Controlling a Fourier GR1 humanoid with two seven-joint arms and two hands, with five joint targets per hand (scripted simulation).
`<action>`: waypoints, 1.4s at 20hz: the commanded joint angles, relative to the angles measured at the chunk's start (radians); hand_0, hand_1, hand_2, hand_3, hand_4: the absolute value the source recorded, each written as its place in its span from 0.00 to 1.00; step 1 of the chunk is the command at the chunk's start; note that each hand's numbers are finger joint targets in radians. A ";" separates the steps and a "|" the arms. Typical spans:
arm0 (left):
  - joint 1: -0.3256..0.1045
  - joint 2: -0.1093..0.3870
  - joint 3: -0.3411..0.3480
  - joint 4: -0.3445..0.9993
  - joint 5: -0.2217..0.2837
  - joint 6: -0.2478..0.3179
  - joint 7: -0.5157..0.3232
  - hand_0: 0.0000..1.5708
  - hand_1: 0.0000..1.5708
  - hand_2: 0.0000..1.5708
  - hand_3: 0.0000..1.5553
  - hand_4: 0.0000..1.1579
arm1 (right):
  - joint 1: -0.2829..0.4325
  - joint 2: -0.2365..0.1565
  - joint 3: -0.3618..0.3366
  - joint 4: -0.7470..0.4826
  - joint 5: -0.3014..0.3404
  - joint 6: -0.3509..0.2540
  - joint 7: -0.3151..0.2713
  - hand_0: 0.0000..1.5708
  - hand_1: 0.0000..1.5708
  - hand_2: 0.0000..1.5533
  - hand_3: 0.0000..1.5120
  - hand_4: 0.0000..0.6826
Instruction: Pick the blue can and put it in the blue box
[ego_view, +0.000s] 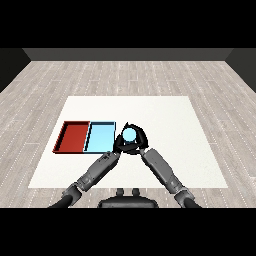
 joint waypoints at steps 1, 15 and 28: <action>-0.041 -0.018 -0.008 0.062 0.017 -0.020 -0.040 0.00 0.00 0.00 0.00 0.00 | -0.009 0.012 0.013 0.046 -0.022 -0.001 -0.053 0.91 0.91 0.93 0.89 0.75; -0.084 0.009 0.040 0.022 0.007 0.142 0.135 1.00 1.00 0.99 0.94 0.97 | -0.027 0.012 0.084 -0.054 -0.031 -0.056 0.049 0.90 0.90 0.94 0.91 0.77; -0.037 -0.018 0.019 0.027 -0.051 0.193 0.068 1.00 1.00 0.99 0.94 0.98 | -0.014 0.012 0.031 -0.021 0.048 -0.047 0.062 0.00 0.00 0.00 0.00 0.00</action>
